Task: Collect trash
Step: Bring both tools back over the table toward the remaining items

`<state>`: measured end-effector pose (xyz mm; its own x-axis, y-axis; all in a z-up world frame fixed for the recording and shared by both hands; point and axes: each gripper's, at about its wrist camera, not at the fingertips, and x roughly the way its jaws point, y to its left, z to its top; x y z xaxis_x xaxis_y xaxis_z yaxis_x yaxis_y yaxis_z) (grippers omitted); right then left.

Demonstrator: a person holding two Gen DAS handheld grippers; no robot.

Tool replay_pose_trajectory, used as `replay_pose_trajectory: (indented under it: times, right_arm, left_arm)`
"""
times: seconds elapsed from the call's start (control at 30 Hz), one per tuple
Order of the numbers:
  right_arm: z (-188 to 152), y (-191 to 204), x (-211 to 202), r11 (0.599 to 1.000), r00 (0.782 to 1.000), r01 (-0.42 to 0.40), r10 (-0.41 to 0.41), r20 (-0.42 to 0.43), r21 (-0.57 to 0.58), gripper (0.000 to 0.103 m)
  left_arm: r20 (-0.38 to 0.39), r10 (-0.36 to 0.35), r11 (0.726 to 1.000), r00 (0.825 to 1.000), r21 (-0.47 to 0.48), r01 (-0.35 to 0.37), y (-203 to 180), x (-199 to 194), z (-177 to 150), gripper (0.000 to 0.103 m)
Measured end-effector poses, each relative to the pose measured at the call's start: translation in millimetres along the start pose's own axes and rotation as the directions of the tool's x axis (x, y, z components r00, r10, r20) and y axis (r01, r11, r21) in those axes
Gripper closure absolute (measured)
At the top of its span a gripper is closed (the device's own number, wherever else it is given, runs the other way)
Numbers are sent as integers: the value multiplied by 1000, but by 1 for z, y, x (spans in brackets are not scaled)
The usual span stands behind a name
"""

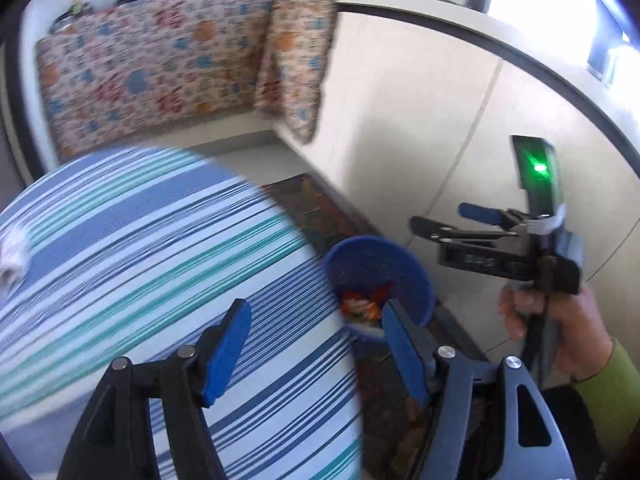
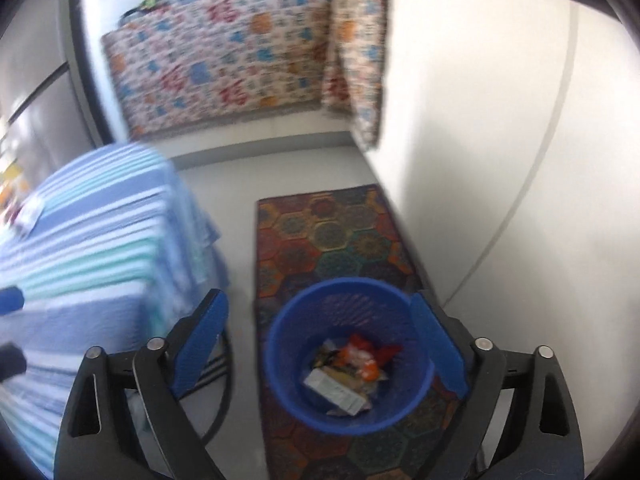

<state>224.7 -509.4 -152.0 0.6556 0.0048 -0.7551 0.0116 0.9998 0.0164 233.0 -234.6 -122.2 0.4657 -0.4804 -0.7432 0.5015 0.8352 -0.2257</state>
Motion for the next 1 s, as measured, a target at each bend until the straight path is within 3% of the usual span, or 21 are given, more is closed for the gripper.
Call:
replay_pose_trajectory:
  times: [0.1,0.27,0.47,0.6,0.83,0.9,1.0]
  right_arm:
    - [-11,65,-6,992,997,-76,74,-22,-100,8]
    - [-32,174,-18,954,973,-232,226,-51,-192,7]
    - [-38,269,0,917,954,-298,278,-110,-267,5]
    - [-41,301,15,912,957,-288,261,-128,-293,5]
    - [-38,322,39,926,964,-252,215,-158,-280,5]
    - [-37,323,40,930,964,-248,210,-160,-271,4]
    - [-36,326,41,931,964,-248,210,-162,-267,1]
  left_arm:
    - [-9,88,996,996,-32,-88,49,-25,-31,34]
    - [-34,242,966,970,-89,-245,126,-51,-71,34]
    - [-60,333,923,941,-183,-338,209,-75,-106,34]
    - [-76,354,905,932,-223,-362,246,-81,-114,34]
    - [-76,386,892,920,-225,-393,281,-82,-114,30]
    - [-81,391,890,917,-223,-399,291,-80,-111,18]
    - [-79,401,882,913,-237,-408,307,-78,-109,12]
